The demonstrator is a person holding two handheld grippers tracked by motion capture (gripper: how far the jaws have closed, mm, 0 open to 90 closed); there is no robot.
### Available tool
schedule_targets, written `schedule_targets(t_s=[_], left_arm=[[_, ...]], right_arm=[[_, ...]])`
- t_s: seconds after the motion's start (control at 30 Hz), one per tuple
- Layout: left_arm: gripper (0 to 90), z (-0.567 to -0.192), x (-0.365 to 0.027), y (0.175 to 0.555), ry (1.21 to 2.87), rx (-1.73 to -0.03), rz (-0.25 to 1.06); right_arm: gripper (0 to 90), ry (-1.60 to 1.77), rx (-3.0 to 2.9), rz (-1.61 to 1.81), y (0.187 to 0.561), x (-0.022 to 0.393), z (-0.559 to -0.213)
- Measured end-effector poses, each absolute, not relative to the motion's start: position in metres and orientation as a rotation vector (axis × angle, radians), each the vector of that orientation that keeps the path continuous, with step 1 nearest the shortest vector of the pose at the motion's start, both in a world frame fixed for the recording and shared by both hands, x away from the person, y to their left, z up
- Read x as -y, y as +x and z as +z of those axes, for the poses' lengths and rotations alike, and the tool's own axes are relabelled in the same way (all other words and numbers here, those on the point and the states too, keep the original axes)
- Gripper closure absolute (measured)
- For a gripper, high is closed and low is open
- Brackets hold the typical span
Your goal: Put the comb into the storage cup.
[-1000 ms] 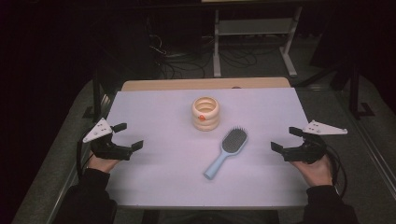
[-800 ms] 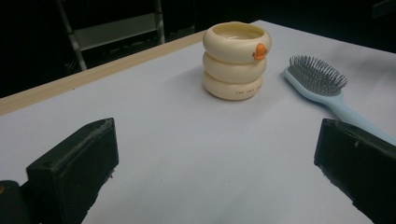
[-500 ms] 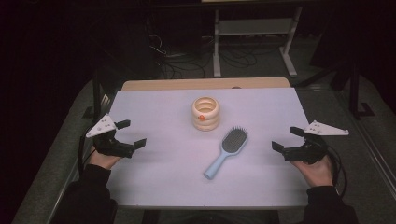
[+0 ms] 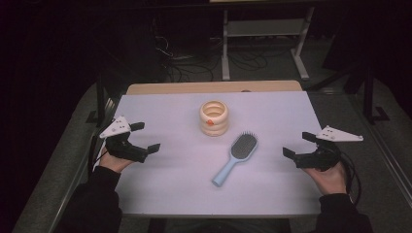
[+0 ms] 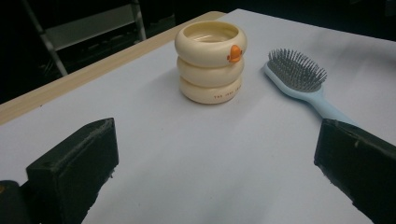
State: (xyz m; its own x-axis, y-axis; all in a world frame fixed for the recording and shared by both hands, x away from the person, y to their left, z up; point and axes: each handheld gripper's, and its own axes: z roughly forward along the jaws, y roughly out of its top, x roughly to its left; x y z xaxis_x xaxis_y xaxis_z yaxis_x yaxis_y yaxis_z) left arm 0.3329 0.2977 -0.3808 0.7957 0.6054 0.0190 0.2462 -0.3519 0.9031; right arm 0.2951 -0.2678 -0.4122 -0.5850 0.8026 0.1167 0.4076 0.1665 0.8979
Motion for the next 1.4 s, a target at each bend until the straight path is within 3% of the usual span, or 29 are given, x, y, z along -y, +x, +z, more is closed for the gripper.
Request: schedule_targets(t_s=[1.4], left_arm=[[0.0,-0.363,-0.222,0.344,2.075,-0.448,0.324]], right_arm=[[0.0,1.149,-2.065,1.396,0.294,0.268,-0.412]])
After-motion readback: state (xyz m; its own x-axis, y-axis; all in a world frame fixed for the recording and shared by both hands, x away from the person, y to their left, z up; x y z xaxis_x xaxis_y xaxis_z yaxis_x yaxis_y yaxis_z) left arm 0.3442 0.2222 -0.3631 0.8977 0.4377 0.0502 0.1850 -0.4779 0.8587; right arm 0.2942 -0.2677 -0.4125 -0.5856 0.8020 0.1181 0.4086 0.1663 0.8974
